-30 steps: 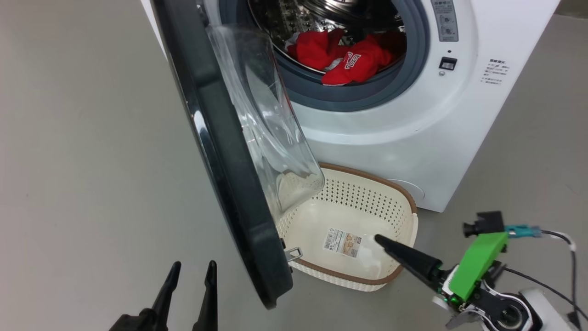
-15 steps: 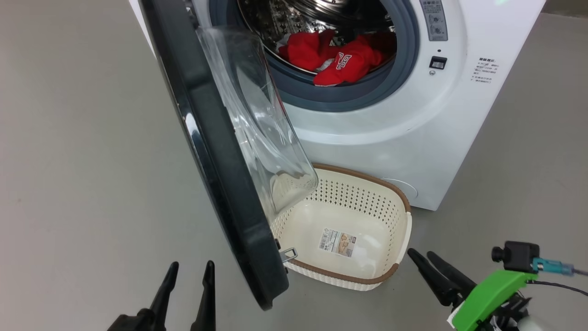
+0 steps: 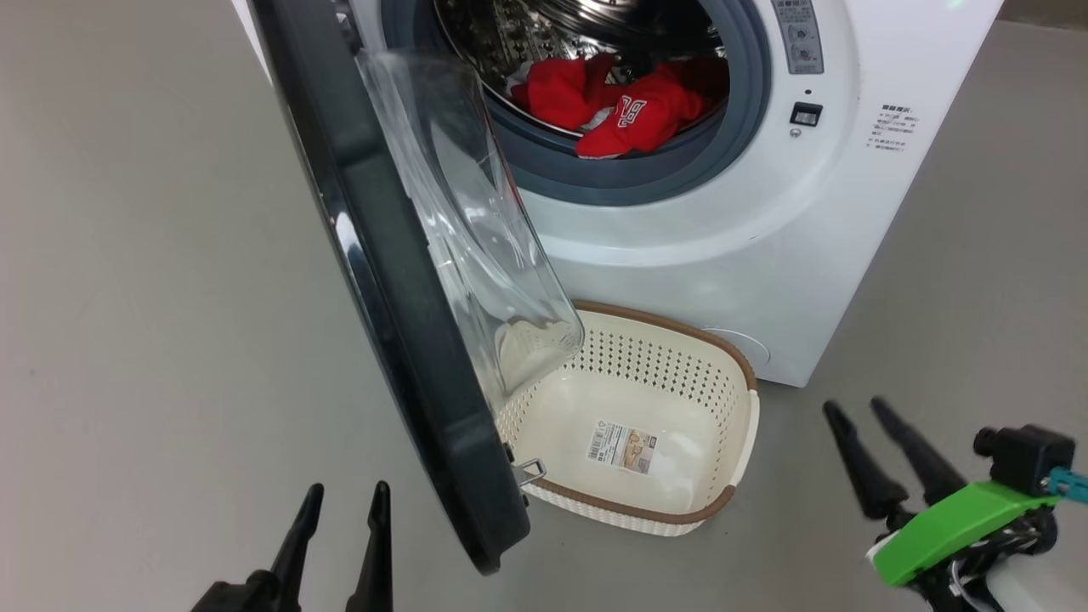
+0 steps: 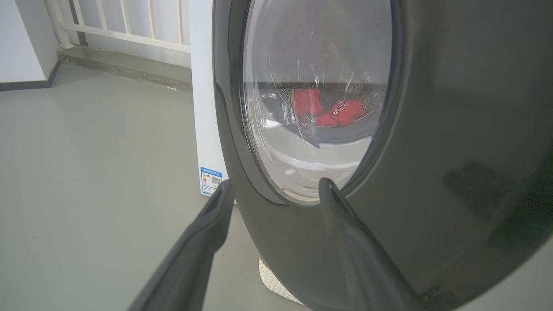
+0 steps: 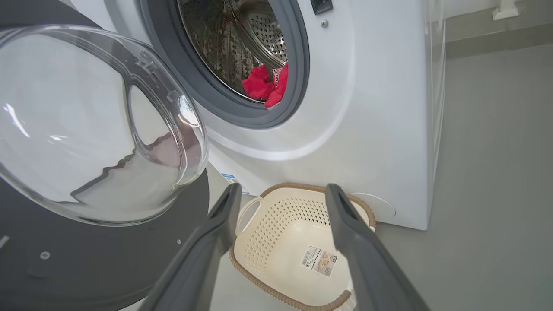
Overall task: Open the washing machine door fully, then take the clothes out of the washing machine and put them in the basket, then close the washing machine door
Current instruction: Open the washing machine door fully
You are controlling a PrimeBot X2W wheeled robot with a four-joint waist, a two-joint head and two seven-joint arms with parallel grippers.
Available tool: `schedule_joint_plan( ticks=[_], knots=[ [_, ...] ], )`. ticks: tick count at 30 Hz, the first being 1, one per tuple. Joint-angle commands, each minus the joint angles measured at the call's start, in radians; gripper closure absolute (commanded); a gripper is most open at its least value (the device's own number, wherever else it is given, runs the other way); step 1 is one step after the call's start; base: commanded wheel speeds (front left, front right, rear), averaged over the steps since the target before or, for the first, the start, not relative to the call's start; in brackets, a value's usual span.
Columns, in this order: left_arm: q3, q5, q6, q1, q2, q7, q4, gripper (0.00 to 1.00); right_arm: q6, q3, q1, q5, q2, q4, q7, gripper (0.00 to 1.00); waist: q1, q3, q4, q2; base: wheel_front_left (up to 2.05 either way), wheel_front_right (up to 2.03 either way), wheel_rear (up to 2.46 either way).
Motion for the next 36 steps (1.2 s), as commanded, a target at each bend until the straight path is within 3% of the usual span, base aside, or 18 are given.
schedule_joint_plan(
  ticks=[1, 7, 14, 20, 32, 33, 34, 36],
  knots=[
    [0.034, 0.003, 0.0, -0.009, 0.01, -0.008, -0.021, 0.0, 0.005, -0.051, 0.015, -0.08, 0.015, -0.035, -0.013, 0.0, 0.0, 0.003, 0.002, 0.0, 0.0, 0.0, 0.0],
    [0.032, -0.002, 0.002, -0.015, 0.01, -0.008, -0.02, 0.0, 0.005, -0.258, 0.09, -0.384, 0.106, -0.122, -0.014, 0.0, 0.0, 0.006, 0.007, 0.0, 0.0, 0.0, 0.0],
    [0.031, -0.002, 0.003, -0.015, 0.01, -0.008, -0.02, 0.0, 0.005, -0.361, 0.153, -0.573, 0.168, -0.212, -0.014, 0.0, 0.0, 0.001, 0.014, 0.0, 0.0, 0.0, 0.0],
    [0.029, -0.004, 0.004, -0.011, 0.01, -0.008, -0.022, 0.0, 0.005, -0.401, 0.213, -0.648, 0.205, -0.213, -0.014, 0.0, 0.0, -0.006, 0.02, 0.0, 0.0, 0.0, 0.0],
    [0.031, -0.002, 0.002, -0.009, 0.01, -0.008, -0.024, 0.0, 0.005, -0.41, 0.228, -0.665, 0.224, -0.204, -0.014, 0.0, 0.0, -0.015, 0.018, 0.0, 0.0, 0.0, 0.0],
    [0.032, -0.005, 0.001, -0.009, 0.01, -0.008, -0.023, 0.23, 0.005, -0.41, 0.229, -0.666, 0.225, -0.205, -0.014, 0.0, 0.0, -0.017, 0.018, 0.0, 0.0, 0.0, 0.0],
    [0.035, -0.005, 0.003, -0.011, 0.01, -0.008, -0.026, 1.0, 0.005, -0.41, 0.23, -0.667, 0.226, -0.206, -0.014, 0.0, 0.0, -0.018, 0.018, 0.0, 0.0, 0.0, 0.0],
    [0.043, -0.005, 0.006, -0.016, 0.01, -0.008, -0.038, 1.0, 0.005, -0.409, 0.233, -0.667, 0.229, -0.207, -0.014, 0.0, 0.0, -0.023, 0.018, 0.0, 0.0, 0.0, 0.0]
  ],
)
